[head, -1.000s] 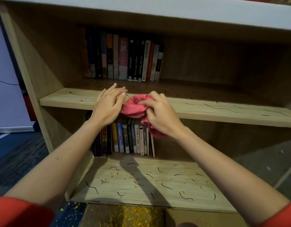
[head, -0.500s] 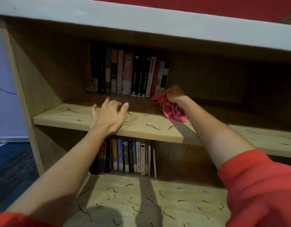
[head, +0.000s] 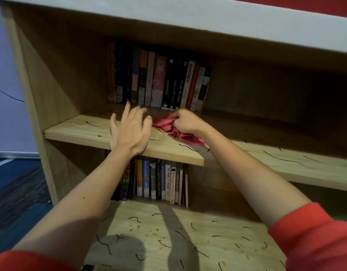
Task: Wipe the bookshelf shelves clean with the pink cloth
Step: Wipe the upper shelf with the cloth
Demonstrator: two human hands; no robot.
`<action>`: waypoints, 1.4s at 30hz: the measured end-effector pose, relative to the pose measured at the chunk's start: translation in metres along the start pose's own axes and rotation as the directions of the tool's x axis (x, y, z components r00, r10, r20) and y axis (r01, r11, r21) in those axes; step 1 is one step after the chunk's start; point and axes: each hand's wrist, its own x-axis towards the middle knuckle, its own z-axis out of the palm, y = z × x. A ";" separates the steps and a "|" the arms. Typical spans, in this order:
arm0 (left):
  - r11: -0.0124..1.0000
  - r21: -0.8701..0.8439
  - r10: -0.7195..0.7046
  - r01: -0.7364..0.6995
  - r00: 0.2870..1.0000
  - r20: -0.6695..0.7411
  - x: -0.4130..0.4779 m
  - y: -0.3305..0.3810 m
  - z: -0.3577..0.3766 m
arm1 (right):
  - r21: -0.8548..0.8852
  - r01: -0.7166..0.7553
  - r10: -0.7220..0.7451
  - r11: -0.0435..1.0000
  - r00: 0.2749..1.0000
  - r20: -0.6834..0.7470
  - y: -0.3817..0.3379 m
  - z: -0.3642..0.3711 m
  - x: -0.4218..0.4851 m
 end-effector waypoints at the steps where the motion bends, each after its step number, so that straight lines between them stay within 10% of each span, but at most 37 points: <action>1: 1.000 -0.013 0.013 -0.013 1.000 -0.015 -0.001 0.000 0.000 | 0.006 0.032 -0.032 0.999 0.999 -0.003 -0.002 0.001 -0.009; 9: 0.966 -0.254 0.066 -0.049 0.996 0.056 -0.007 -0.002 -0.010 | -0.165 0.214 -0.234 0.963 0.966 -0.113 -0.016 0.010 -0.090; 20: 0.975 -0.130 0.193 -0.178 0.974 0.119 -0.041 -0.018 -0.010 | -0.508 0.322 -0.544 0.799 0.747 -0.383 -0.001 0.067 -0.134; 42: 0.935 -0.355 0.041 -0.013 0.997 0.071 -0.038 -0.020 -0.034 | -0.290 0.276 -0.372 0.916 0.854 -0.363 -0.028 0.041 -0.112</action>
